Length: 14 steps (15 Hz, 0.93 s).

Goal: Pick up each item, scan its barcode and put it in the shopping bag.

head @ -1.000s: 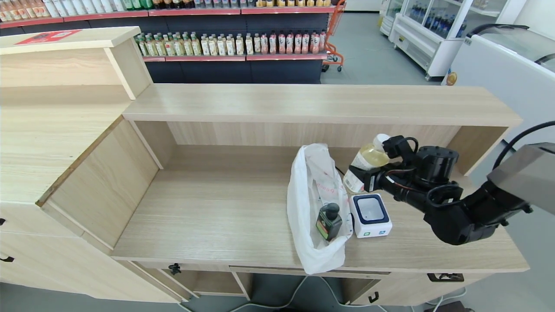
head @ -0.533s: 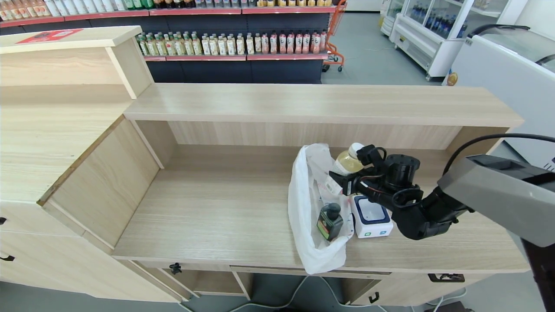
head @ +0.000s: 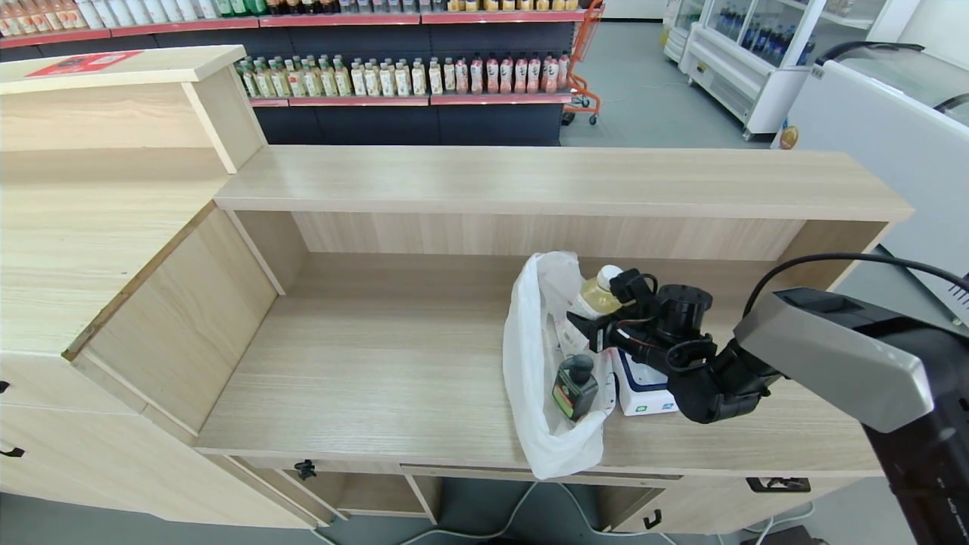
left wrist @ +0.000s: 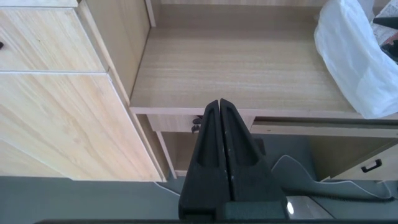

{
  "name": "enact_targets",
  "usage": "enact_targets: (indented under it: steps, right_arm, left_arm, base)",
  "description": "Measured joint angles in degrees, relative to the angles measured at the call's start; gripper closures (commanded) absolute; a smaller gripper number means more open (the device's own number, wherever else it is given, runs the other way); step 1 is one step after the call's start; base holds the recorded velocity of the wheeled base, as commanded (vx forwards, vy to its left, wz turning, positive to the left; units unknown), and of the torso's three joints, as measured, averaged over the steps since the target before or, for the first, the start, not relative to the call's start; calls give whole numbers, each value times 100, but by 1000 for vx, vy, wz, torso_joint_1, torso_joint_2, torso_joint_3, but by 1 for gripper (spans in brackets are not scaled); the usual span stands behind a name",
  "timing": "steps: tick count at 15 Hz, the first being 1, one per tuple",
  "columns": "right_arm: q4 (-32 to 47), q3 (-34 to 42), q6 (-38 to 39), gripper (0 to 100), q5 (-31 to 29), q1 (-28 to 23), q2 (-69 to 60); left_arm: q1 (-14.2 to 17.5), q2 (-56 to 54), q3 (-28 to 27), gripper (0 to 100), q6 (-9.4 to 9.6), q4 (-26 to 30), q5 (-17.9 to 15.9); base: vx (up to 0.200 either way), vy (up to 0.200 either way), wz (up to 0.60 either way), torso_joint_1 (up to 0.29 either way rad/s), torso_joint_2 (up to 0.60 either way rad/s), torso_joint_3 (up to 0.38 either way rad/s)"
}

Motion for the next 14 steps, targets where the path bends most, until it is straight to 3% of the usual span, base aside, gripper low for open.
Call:
enact_targets:
  steps: [14]
  right_arm:
    - [-11,-606,-692,100,-18,126,574]
  left_arm:
    - [0,0,0,100,-2,2,0]
  base:
    - [0,0,0,0,0,0]
